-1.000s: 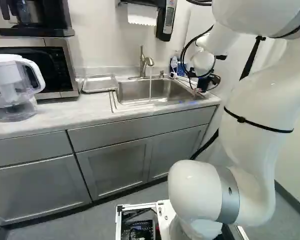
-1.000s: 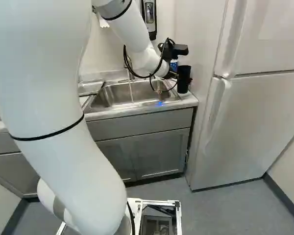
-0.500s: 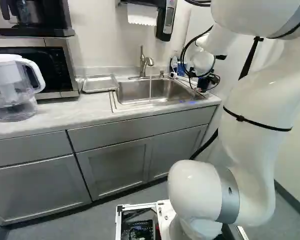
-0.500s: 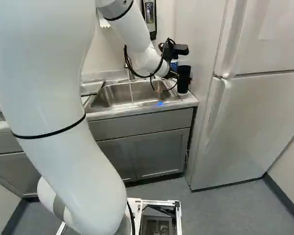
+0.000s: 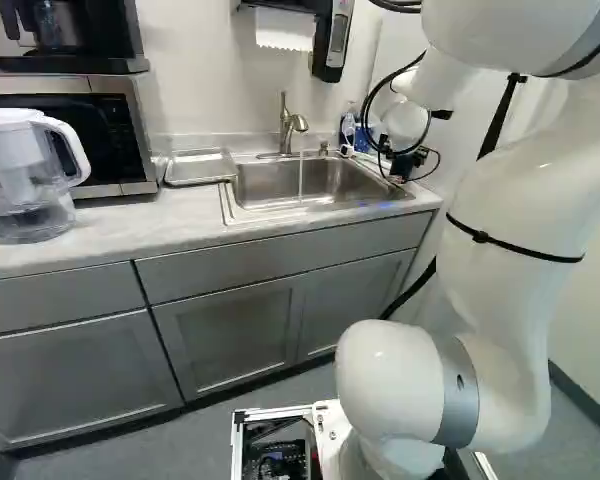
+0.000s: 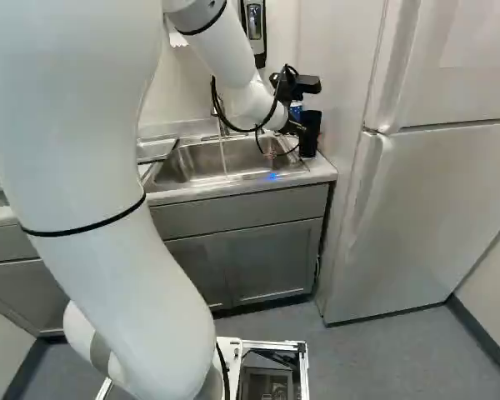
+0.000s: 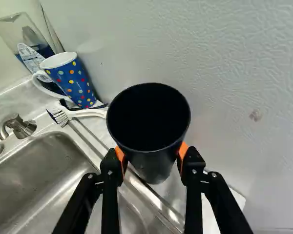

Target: Rinse the cup and place it in the tray

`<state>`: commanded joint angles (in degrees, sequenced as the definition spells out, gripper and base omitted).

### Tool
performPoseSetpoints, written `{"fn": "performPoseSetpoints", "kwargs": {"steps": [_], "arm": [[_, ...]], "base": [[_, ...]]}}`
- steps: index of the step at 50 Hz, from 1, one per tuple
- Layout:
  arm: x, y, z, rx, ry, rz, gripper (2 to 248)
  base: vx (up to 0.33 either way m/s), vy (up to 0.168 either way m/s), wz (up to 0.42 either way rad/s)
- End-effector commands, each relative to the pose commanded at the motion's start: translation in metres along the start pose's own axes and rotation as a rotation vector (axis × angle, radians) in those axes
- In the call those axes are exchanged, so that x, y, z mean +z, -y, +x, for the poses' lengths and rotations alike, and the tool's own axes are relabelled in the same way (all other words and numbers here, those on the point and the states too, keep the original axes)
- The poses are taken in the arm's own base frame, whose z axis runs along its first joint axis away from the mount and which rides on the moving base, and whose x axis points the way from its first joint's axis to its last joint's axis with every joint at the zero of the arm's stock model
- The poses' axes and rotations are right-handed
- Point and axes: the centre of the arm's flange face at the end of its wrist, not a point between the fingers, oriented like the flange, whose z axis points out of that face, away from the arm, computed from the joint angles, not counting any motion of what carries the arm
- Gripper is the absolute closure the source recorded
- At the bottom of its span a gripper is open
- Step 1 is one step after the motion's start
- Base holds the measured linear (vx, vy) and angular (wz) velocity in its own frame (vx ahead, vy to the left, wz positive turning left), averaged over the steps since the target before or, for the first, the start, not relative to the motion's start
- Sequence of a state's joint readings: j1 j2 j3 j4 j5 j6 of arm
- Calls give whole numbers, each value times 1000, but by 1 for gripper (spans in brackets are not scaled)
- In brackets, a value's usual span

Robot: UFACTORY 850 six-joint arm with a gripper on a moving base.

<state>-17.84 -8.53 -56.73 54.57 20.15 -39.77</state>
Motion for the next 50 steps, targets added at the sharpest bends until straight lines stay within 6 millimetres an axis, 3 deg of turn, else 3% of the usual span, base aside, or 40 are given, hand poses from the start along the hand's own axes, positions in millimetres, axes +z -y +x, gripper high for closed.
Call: {"fn": "performPoseSetpoints", "kwargs": {"steps": [24, 50], "arm": [[-9, 3, 11, 5, -24, 11, 130], [-41, 22, 23, -2, -66, 61, 130]], "base": [[0, 0, 0], [0, 0, 0]]}}
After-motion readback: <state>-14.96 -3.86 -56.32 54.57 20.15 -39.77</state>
